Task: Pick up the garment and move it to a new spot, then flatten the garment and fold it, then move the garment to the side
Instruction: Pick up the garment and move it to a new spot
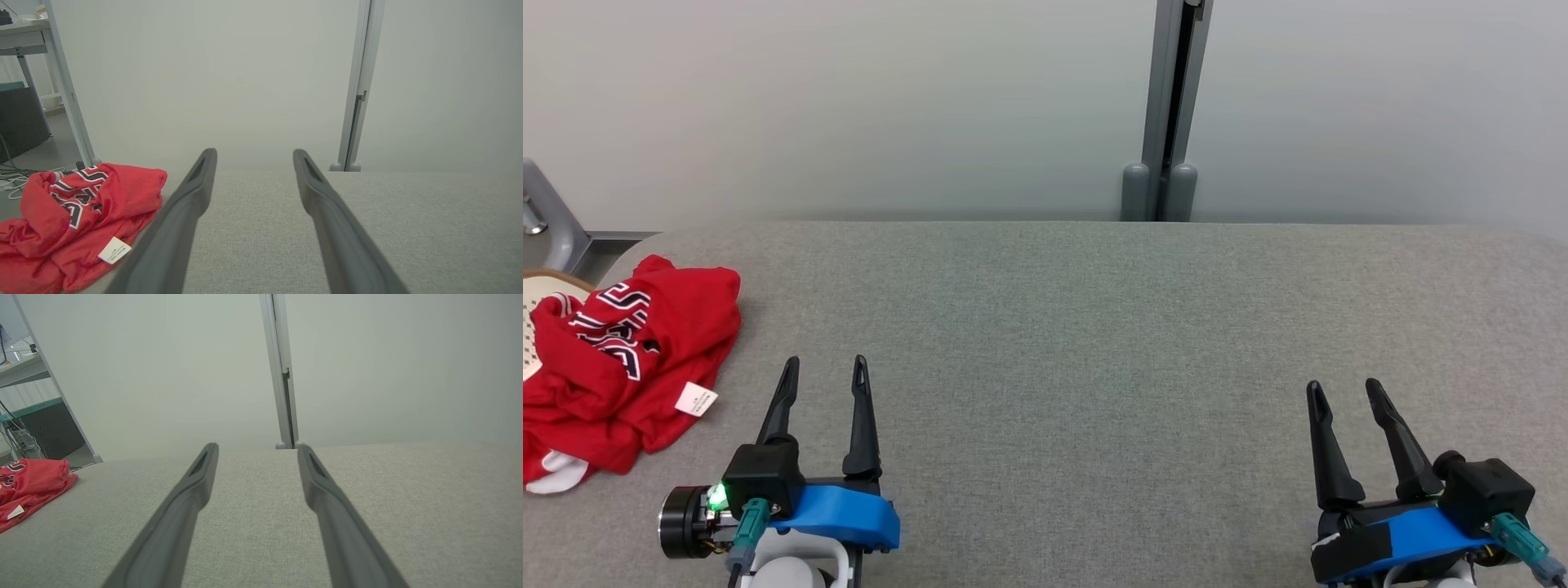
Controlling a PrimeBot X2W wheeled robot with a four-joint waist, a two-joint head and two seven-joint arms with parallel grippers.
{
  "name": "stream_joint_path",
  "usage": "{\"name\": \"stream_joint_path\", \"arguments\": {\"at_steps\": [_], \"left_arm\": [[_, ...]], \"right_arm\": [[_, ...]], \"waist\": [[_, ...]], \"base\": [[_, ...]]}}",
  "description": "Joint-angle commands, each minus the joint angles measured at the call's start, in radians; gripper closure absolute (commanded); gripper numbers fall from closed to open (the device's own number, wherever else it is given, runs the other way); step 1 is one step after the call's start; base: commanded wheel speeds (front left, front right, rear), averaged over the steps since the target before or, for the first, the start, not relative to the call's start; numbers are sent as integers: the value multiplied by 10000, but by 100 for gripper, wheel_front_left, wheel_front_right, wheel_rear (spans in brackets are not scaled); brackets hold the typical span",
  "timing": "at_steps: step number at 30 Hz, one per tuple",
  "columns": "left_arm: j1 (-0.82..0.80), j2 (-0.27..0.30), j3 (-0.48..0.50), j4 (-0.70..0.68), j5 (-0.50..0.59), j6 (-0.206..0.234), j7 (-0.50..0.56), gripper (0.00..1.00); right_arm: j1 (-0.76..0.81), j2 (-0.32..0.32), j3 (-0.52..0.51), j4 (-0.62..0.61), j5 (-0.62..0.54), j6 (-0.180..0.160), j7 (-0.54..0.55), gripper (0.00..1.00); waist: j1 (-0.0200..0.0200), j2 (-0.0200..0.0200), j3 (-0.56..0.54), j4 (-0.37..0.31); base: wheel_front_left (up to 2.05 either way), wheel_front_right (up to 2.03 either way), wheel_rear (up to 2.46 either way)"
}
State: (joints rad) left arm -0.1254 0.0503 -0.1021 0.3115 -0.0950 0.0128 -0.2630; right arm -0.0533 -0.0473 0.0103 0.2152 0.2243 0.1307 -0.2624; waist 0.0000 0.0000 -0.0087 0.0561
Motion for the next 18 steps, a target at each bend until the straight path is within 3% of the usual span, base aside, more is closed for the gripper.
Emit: {"name": "stream_joint_path", "arguments": {"at_steps": [1, 18], "left_arm": [[-85, 8, 36, -32, 29, 60, -28, 0], [-126, 91, 396, -193, 77, 126, -28, 0]], "right_arm": [[103, -54, -26, -30, 43, 1, -37, 0], [26, -51, -17, -117, 29, 1, -35, 0]], "waist": [[0, 0, 18, 63], [0, 0, 401, 1538]], "base": [[0, 0, 0], [0, 0, 0]]}}
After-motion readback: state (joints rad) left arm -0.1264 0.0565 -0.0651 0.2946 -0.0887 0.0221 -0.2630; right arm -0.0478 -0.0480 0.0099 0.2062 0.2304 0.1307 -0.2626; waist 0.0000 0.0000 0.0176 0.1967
